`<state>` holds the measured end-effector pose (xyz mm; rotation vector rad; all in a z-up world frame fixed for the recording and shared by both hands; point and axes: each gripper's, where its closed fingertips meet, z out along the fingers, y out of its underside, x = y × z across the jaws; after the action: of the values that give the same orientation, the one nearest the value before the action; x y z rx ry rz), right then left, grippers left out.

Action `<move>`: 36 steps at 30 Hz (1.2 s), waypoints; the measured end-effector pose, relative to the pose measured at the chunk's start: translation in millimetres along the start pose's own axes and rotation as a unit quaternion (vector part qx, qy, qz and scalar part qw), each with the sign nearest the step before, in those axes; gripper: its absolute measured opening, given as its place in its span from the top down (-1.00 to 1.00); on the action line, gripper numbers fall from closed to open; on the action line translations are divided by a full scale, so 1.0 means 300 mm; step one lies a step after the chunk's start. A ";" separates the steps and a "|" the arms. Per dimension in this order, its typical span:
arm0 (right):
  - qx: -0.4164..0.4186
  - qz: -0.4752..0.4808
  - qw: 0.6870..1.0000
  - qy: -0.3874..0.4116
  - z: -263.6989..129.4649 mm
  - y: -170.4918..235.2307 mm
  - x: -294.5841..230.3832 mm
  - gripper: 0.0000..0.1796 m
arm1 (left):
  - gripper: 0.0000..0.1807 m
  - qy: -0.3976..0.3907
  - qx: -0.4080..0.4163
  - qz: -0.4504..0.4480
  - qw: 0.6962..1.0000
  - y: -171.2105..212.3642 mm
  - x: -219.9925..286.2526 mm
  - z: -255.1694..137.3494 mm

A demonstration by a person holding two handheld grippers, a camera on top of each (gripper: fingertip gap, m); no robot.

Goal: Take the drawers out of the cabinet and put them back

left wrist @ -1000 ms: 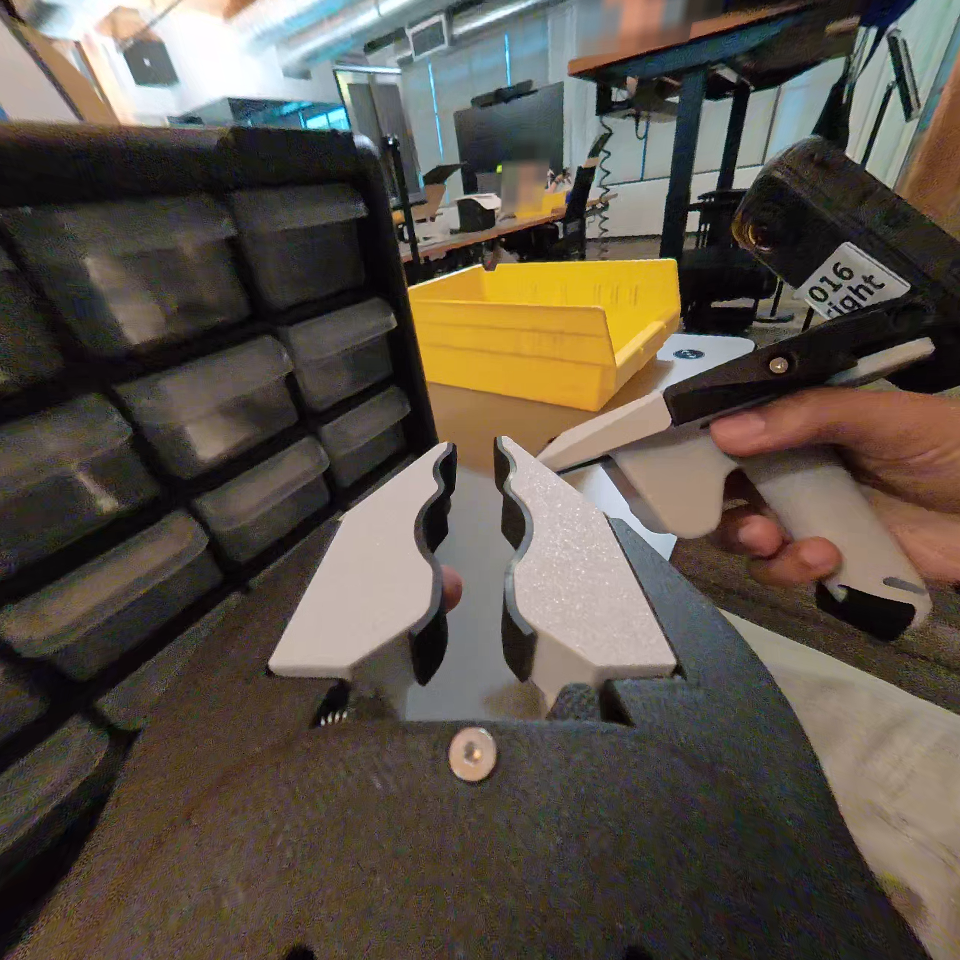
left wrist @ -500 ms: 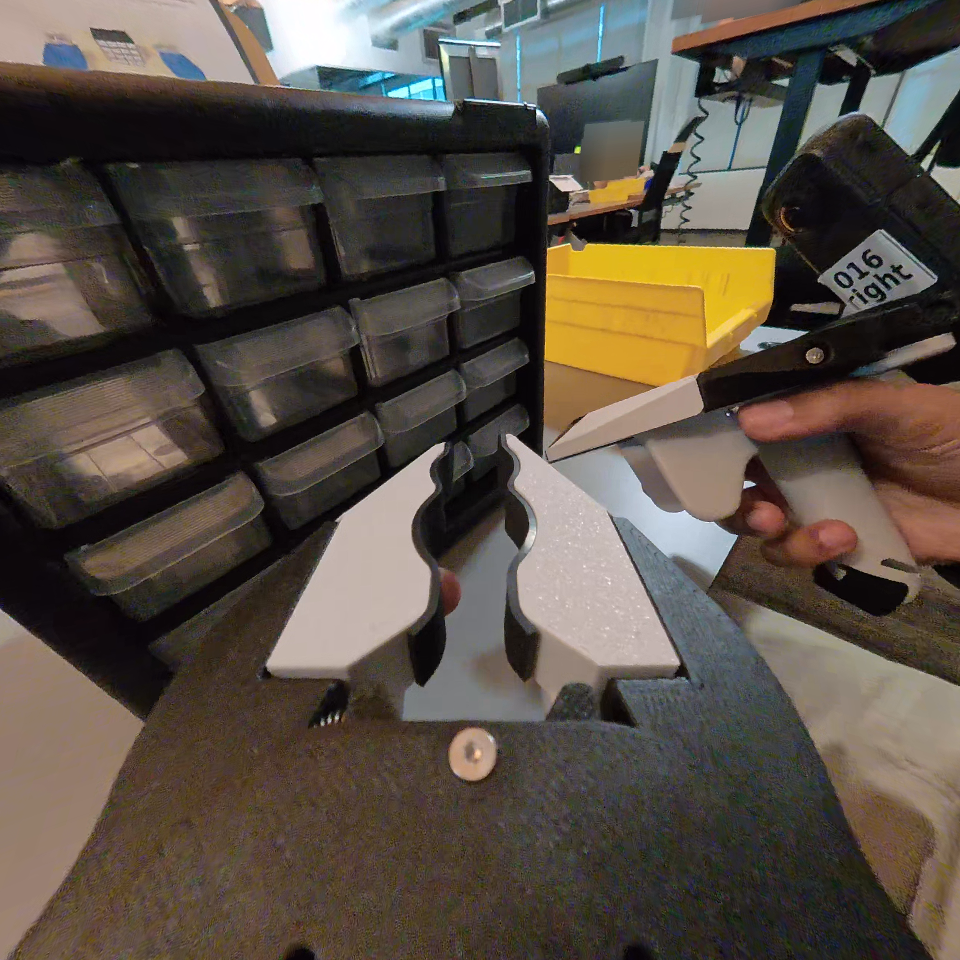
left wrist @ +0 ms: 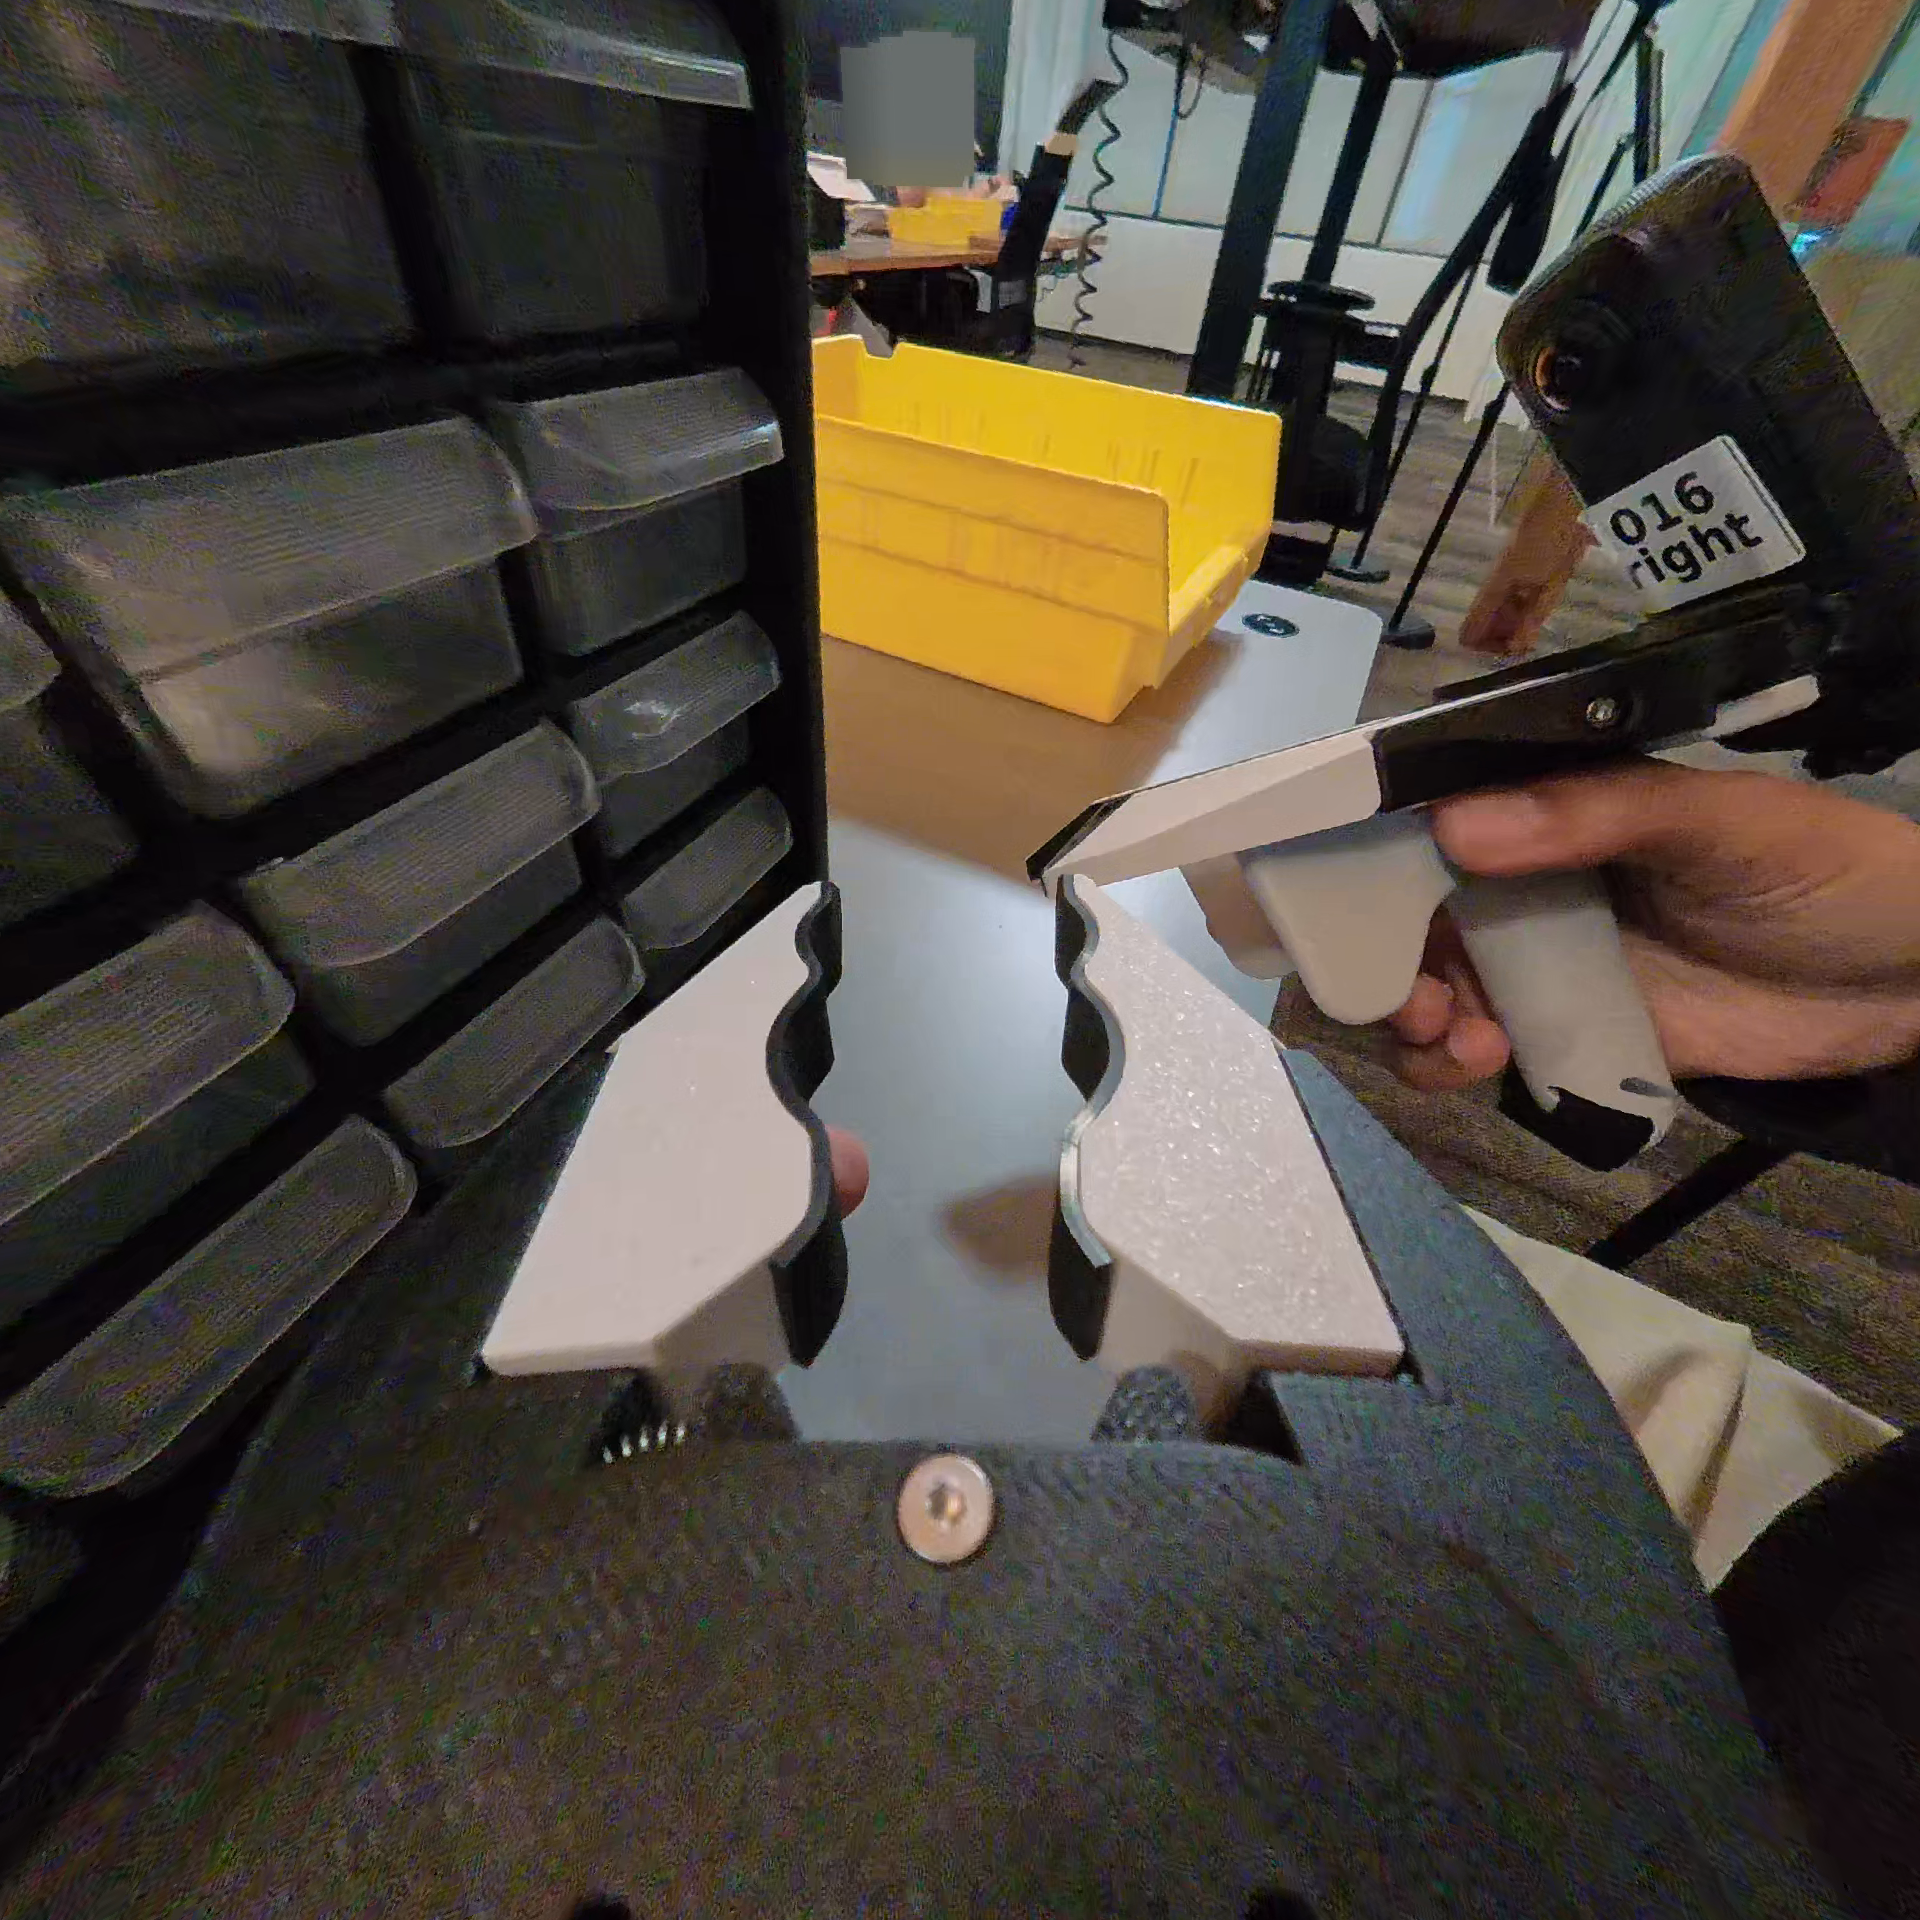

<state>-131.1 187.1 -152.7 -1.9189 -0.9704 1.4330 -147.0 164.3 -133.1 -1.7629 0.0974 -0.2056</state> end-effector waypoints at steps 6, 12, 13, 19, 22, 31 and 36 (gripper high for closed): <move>0.001 -0.016 1.000 0.006 0.009 0.008 -0.014 0.57 | 0.58 -0.008 0.005 0.002 1.000 -0.007 0.005 -0.013; 0.010 -0.044 0.999 0.014 0.067 -0.009 -0.039 0.48 | 0.69 -0.075 0.027 -0.011 0.997 -0.016 -0.079 -0.106; 0.014 -0.048 0.999 0.011 0.077 -0.015 -0.048 0.48 | 0.69 -0.082 0.025 -0.011 0.996 -0.008 -0.088 -0.123; 0.067 -0.026 0.997 -0.043 0.136 -0.084 -0.141 0.55 | 0.69 -0.125 0.052 -0.040 0.990 -0.011 -0.147 -0.270; 0.118 0.017 0.991 -0.054 0.150 -0.127 -0.164 0.61 | 0.70 -0.157 0.073 -0.061 0.983 -0.024 -0.191 -0.345; 0.135 0.142 0.978 -0.065 0.179 -0.169 -0.072 0.60 | 0.65 -0.353 0.133 -0.056 0.924 -0.065 -0.402 -0.569; 0.135 0.159 0.976 -0.058 0.179 -0.165 -0.052 0.62 | 0.38 -0.392 0.107 -0.067 0.911 -0.052 -0.514 -0.556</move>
<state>-196.5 204.2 -120.5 -1.8596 -0.4957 1.7741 -331.0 34.3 -99.5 -1.5163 -0.6088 0.3908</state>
